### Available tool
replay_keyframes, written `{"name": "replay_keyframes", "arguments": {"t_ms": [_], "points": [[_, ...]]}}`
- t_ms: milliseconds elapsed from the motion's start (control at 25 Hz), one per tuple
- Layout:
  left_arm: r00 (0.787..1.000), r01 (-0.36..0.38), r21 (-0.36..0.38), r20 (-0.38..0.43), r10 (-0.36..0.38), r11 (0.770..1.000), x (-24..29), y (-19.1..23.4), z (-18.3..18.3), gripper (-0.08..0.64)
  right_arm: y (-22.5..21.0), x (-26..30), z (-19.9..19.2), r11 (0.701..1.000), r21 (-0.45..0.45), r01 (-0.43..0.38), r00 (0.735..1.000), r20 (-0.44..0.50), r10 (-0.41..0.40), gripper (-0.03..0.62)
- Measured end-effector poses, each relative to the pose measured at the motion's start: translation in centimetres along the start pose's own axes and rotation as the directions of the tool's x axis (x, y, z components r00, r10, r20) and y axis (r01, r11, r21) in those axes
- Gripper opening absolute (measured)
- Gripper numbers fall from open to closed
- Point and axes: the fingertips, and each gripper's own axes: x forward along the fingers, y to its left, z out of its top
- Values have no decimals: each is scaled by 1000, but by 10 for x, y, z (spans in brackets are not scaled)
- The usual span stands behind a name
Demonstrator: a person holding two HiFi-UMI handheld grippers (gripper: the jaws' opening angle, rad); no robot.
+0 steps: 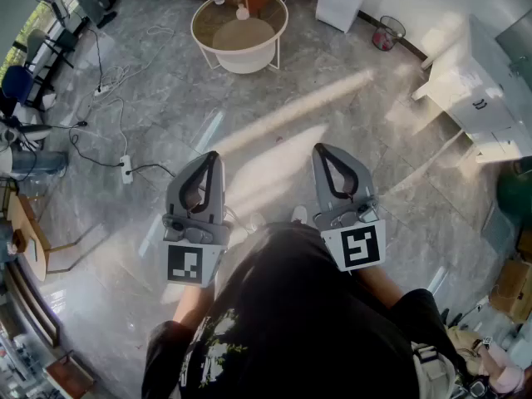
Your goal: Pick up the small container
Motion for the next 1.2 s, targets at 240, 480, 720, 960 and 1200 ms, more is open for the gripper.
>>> {"name": "replay_keyframes", "arguments": {"t_ms": [240,480,720,960,1200], "points": [[1000,3,-2,0,-3,1000,4,-4,1,-3,-1,0,-1,1000,11,-10,1000,8,10,-6],[1000,15,6,4,-15,1000,8,-22,1,-3,-10,-11,-4,999,36,-3,999,33,2,-6],[1000,5,-12,-4,-5,1000,25,-46,-4,-3,-37,-31,-23,999,52,-12,1000,3,12,-6],[999,26,8,-37,-26,1000,44,-99,-17,-3,-76,-54,-46,998,58,-17,1000,-4,17,-6],[998,-1,-19,-69,0,1000,54,-116,-28,-3,-89,-55,-60,996,78,-48,999,13,48,-5]]}}
